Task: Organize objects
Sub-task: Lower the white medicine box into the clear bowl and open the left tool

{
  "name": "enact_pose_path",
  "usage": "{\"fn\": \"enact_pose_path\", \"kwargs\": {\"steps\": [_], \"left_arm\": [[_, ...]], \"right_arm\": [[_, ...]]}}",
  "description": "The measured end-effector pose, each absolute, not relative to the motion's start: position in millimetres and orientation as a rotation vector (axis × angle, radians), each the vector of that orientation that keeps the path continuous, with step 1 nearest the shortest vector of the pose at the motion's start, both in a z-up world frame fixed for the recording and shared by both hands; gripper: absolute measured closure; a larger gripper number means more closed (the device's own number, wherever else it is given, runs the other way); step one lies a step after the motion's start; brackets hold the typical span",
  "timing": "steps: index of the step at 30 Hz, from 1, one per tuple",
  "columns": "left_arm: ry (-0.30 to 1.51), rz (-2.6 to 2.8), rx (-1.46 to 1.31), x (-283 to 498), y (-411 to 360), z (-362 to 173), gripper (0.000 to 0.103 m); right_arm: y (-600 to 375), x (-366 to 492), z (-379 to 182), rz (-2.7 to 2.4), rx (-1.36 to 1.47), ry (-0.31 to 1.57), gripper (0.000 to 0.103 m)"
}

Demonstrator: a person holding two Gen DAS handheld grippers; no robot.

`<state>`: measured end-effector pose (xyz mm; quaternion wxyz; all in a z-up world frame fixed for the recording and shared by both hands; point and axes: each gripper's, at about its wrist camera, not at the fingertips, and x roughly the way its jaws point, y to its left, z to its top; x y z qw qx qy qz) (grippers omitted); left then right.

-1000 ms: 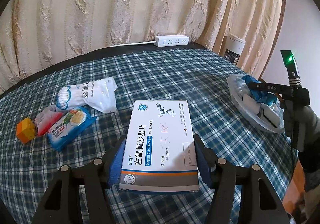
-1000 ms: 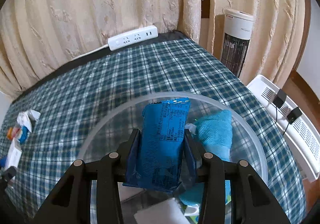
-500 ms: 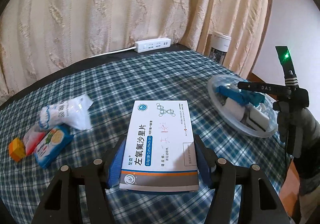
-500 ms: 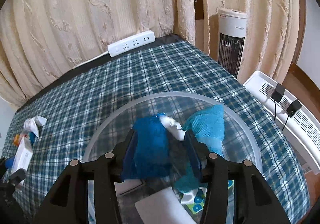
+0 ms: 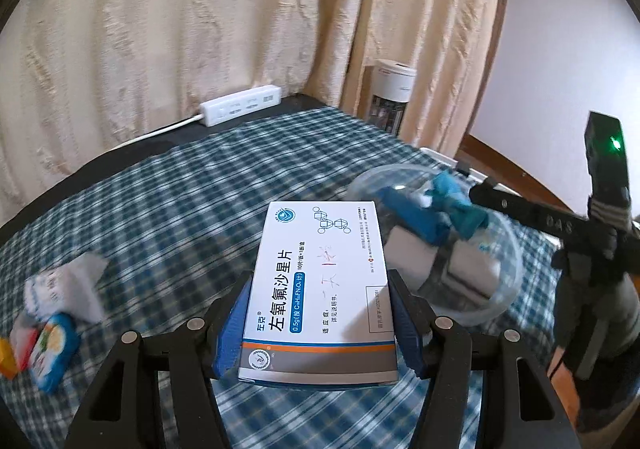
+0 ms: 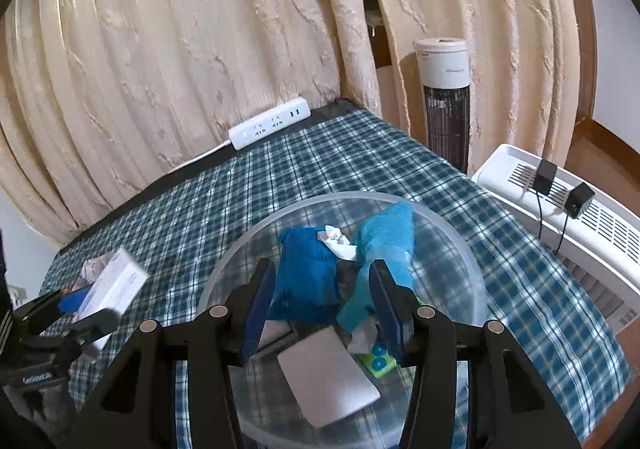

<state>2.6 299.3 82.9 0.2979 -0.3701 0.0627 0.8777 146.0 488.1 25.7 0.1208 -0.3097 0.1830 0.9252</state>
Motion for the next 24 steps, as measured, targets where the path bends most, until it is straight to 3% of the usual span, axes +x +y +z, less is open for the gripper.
{"fn": "enact_pose_path", "kwargs": {"steps": [24], "left_arm": [[-0.037, 2.037, -1.177, -50, 383, 48, 0.037]], "right_arm": [[510, 169, 8, 2.648, -0.899, 0.64, 0.053]]}}
